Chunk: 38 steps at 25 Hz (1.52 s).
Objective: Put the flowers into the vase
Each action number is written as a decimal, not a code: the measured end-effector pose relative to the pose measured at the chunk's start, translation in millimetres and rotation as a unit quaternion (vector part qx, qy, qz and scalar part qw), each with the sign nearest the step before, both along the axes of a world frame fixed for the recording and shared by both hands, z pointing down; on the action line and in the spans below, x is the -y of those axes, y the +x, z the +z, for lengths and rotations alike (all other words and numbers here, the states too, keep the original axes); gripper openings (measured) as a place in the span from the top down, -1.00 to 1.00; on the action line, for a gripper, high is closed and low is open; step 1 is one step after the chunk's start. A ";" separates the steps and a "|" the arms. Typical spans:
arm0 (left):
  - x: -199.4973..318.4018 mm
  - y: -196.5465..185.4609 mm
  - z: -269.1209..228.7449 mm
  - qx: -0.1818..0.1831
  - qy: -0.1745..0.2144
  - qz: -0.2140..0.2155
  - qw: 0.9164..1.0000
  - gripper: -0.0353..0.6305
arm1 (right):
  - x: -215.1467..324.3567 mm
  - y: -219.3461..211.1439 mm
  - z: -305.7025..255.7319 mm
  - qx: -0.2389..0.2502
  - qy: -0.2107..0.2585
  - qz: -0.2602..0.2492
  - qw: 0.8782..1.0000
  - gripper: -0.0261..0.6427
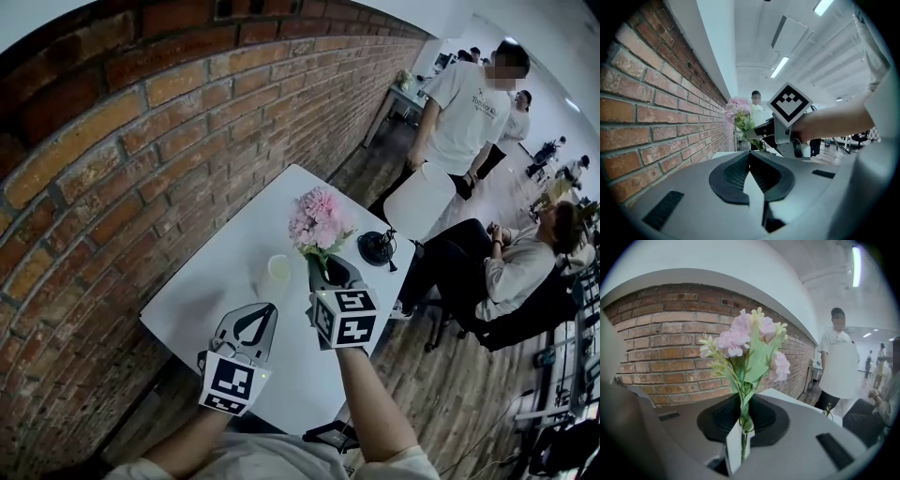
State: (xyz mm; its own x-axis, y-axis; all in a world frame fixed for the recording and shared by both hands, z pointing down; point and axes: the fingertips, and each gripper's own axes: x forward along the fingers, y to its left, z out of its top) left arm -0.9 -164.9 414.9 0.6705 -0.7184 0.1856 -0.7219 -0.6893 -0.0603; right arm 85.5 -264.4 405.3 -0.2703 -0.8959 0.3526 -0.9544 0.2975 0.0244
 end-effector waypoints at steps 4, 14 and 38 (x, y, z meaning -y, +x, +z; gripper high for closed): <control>-1.1 -4.7 3.3 -0.002 0.002 0.000 1.000 0.87 | -2.0 -4.6 -9.7 0.020 0.025 0.004 0.999 0.76; 1.7 -23.0 2.5 -0.007 0.004 -0.012 1.000 0.87 | -0.2 -18.1 -33.9 0.043 0.085 0.005 0.995 0.76; 13.2 -53.8 5.2 -0.006 -0.001 -0.035 0.999 0.87 | 3.0 -47.1 -81.5 0.083 0.217 -0.005 0.973 0.76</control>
